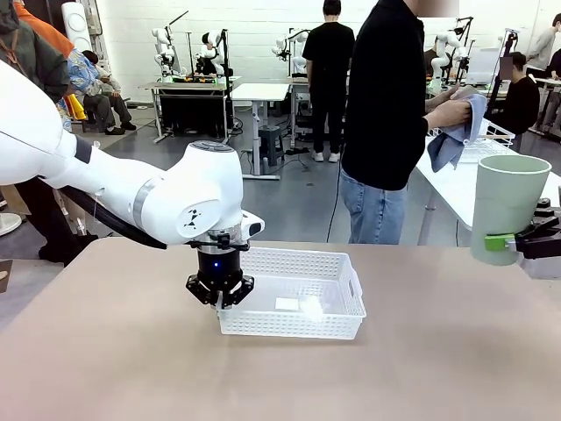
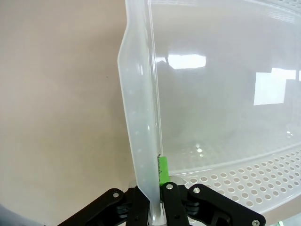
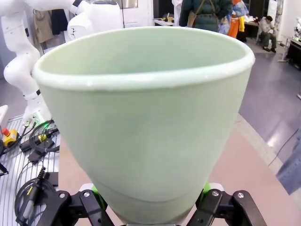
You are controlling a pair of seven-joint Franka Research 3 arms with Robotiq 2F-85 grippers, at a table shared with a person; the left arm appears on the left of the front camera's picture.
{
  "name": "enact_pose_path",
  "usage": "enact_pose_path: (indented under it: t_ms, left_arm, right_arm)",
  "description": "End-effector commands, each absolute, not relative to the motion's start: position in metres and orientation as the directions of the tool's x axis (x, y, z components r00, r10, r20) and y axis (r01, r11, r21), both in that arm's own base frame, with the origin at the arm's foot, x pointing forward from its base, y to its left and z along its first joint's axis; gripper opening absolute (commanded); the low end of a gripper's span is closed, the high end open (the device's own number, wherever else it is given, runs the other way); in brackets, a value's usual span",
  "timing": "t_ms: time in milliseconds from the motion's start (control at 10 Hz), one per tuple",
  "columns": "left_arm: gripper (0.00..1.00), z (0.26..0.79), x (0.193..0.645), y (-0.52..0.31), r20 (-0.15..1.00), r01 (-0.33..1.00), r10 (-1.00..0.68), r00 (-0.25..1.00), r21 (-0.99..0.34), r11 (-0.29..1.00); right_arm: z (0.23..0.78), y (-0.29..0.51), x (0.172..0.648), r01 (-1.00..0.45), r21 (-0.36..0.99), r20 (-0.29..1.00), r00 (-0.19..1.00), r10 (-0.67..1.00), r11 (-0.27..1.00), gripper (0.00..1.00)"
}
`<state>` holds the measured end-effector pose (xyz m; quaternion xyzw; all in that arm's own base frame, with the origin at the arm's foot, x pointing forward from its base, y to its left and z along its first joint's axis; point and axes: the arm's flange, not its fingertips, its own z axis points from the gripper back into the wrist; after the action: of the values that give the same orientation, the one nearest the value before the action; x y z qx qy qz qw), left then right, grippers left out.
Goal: Clean and organize the cups into the basket.
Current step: Pick up the Organizing basket and move it to the center of the table, then pick up the Reusable plastic cup from the right side of the table and place it inside the Organizing basket.
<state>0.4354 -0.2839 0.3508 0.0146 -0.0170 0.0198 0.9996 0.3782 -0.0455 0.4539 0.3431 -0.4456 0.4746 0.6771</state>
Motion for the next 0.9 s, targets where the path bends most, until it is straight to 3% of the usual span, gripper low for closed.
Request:
enact_pose_path:
  t_ms: [0,400,800]
  left_arm:
    - [0.0,0.351,0.434,-0.285,0.035,-0.034,0.033,0.999,0.033,0.999]
    - [0.0,0.351,0.434,-0.285,0.035,-0.034,0.033,0.999,0.033,0.999]
    - [0.0,0.351,0.434,-0.285,0.035,-0.034,0.033,0.999,0.033,0.999]
  right_arm:
    - [0.453,-0.042,0.381,-0.956,0.034,0.913,0.148,0.38,0.291,0.2]
    - [0.459,0.046,0.392,-0.962,-0.082,0.738,0.118,0.664,0.262,0.2]
    - [0.478,0.17,0.392,-0.964,-0.263,0.468,-0.082,0.88,0.05,0.2]
